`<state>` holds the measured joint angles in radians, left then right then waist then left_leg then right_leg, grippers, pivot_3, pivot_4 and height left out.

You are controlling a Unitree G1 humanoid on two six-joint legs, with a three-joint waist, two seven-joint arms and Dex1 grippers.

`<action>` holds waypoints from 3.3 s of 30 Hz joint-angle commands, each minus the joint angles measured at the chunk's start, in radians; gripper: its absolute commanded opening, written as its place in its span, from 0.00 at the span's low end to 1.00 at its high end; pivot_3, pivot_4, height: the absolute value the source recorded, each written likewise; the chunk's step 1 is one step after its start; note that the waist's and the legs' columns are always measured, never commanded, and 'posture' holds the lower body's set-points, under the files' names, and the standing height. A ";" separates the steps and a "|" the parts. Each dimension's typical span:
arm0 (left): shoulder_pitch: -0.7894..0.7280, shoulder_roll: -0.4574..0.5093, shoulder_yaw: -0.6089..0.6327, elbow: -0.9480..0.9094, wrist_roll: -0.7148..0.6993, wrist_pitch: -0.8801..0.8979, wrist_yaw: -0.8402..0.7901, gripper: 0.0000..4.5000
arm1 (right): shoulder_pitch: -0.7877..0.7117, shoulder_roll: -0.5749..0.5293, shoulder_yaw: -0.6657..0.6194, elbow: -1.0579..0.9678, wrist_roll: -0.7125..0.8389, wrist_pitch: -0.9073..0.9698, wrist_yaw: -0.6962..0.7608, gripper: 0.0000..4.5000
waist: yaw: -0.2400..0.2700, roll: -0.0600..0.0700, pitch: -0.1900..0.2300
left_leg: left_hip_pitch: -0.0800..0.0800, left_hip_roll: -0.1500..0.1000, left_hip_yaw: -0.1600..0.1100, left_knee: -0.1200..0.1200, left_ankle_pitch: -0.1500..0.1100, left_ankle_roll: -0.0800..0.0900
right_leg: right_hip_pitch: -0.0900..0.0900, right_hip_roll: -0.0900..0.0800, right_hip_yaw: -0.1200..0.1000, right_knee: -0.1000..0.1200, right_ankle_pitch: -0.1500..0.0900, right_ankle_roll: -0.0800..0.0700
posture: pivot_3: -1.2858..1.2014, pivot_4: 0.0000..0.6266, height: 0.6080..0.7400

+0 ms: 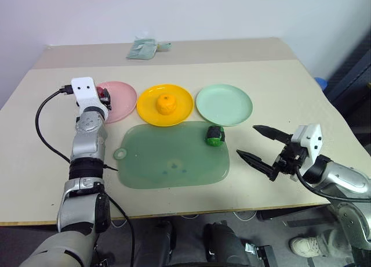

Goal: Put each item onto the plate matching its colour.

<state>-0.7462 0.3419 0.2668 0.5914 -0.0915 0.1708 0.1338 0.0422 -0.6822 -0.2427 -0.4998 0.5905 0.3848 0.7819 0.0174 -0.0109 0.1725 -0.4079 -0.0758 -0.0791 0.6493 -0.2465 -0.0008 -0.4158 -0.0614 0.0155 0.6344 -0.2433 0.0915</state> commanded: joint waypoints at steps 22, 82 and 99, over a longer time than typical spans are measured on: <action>0.502 0.228 -0.061 -0.654 -0.539 0.058 -1.147 1.00 | -0.337 0.191 0.256 0.288 -0.235 -0.040 -0.186 1.00 | -0.006 0.001 -0.001 | 0.000 0.001 0.001 -0.002 0.000 -0.001 | -0.003 0.000 0.002 0.001 0.001 -0.003 | 0.52 0.24 1.00; 0.641 0.183 -0.119 -0.830 -0.402 0.056 -0.984 1.00 | -1.072 0.389 0.139 1.575 -0.426 -0.522 -0.264 0.61 | -0.034 0.006 0.000 | 0.000 0.001 0.003 -0.005 0.001 -0.001 | -0.005 0.000 0.003 0.001 0.001 -0.003 | 0.52 0.24 1.00; 0.651 0.153 -0.115 -0.822 -0.304 -0.004 -0.850 1.00 | -0.727 0.308 0.147 0.985 -0.363 -0.424 -0.065 0.99 | -0.021 0.007 0.001 | -0.001 0.001 0.004 -0.005 0.000 -0.001 | -0.007 0.000 0.004 0.001 0.001 -0.003 | 0.52 0.24 1.00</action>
<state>-0.0885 0.4896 0.1354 -0.2087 -0.3992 0.1693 -0.7310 -0.7183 -0.3483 -0.0940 0.6515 0.1866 -0.0991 0.6875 -0.0040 -0.0044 0.1731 -0.4090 -0.0749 -0.0756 0.6439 -0.2464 -0.0011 -0.4224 -0.0613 0.0199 0.6358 -0.2424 0.0889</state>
